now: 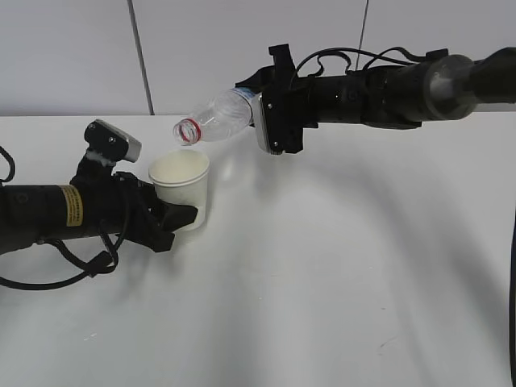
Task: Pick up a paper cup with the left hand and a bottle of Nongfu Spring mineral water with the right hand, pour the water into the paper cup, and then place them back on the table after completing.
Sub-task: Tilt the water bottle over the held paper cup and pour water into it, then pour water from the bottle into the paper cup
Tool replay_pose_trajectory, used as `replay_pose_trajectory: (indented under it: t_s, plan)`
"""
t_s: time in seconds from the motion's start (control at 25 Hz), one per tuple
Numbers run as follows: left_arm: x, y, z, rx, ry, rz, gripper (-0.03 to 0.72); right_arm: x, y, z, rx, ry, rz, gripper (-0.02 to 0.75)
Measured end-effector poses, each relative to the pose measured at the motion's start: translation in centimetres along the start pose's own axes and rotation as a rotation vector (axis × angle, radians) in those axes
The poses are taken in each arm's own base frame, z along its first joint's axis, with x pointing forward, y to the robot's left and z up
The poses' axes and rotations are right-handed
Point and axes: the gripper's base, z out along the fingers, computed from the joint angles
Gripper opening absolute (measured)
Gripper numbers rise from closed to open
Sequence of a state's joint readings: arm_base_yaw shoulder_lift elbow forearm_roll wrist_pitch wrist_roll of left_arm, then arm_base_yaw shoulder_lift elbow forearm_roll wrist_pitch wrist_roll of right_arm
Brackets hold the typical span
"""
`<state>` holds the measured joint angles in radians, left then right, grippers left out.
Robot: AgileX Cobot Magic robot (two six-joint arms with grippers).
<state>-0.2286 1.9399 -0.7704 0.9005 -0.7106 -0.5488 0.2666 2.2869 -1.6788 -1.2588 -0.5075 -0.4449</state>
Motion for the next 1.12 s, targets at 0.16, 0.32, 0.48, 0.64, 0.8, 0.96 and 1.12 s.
replay_pose_trajectory:
  t_s: [0.16, 0.32, 0.48, 0.64, 0.8, 0.96, 1.12]
  plan:
    - [0.1, -0.1, 0.0, 0.012, 0.007, 0.017, 0.369, 0.1, -0.3, 0.0, 0.007, 0.005, -0.023, 0.440]
    - [0.1, -0.2, 0.0, 0.023, 0.014, 0.032, 0.369, 0.2, -1.0, 0.0, 0.025, 0.009, -0.035, 0.440]
    - [0.1, -0.2, 0.0, 0.024, 0.015, 0.033, 0.369, 0.2, -1.2, 0.0, 0.030, 0.010, -0.053, 0.440]
    - [0.1, -0.2, 0.0, 0.025, 0.015, 0.034, 0.369, 0.2, -1.2, 0.0, 0.030, 0.012, -0.070, 0.440]
    - [0.1, -0.2, 0.0, 0.026, 0.016, 0.035, 0.369, 0.3, -1.6, 0.1, 0.039, 0.016, -0.084, 0.440]
    - [0.1, -0.2, 0.0, 0.026, 0.016, 0.035, 0.369, 0.3, -1.7, 0.1, 0.042, 0.017, -0.113, 0.440]
    - [0.1, -0.2, 0.0, 0.026, 0.016, 0.035, 0.369, 0.3, -1.7, 0.1, 0.041, 0.019, -0.131, 0.440]
